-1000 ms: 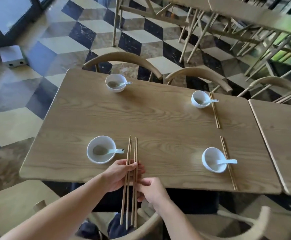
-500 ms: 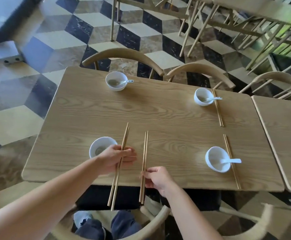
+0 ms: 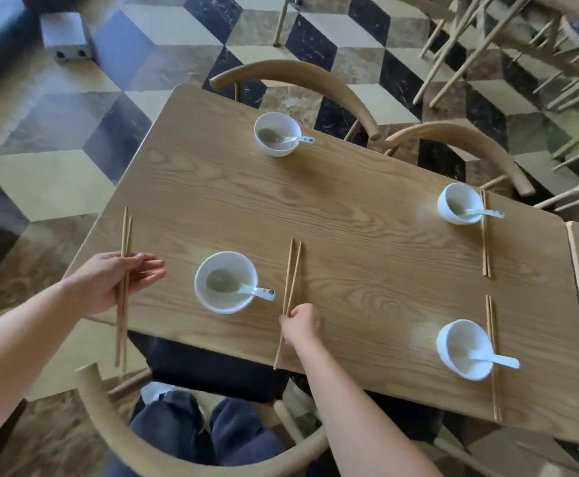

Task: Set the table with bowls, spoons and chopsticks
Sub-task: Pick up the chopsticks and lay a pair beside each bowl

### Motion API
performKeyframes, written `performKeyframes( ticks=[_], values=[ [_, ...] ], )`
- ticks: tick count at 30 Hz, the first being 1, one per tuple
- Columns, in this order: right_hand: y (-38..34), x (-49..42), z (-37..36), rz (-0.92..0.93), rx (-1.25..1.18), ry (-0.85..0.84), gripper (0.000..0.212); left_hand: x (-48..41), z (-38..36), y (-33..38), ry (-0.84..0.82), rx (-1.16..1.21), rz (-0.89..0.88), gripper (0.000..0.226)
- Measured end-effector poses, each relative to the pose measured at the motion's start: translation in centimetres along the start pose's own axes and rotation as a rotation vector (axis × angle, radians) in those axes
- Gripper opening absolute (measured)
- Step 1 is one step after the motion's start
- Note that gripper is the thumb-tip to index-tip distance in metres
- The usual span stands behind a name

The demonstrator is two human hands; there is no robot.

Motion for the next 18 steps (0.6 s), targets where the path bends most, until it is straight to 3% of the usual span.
performKeyframes(
  ticks=[7,12,18],
  values=[
    [0.0,0.3,0.2,0.127,0.202,0.074,0.020,-3.2,0.9,-2.2,0.261,-0.273,-0.085,0.021],
    [0.2,0.4,0.0,0.183,0.258,0.096,0.009,-4.0,-0.8,-3.1,0.244,-0.391,-0.112,0.019],
    [0.3,0.2,-0.5,0.199,0.268,0.108,0.017,-4.3,-1.6,-3.8,0.208,-0.450,-0.109,0.021]
  ],
)
Point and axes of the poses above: each hand's wrist, its own x-axis away from the middle knuckle, its own z-axis out of the back of the hand, y = z × x, the point moved 4 cm from there along -x, towards the middle knuckle, and after that the axes turned 7 degrees about z, right-handed, at the moved point
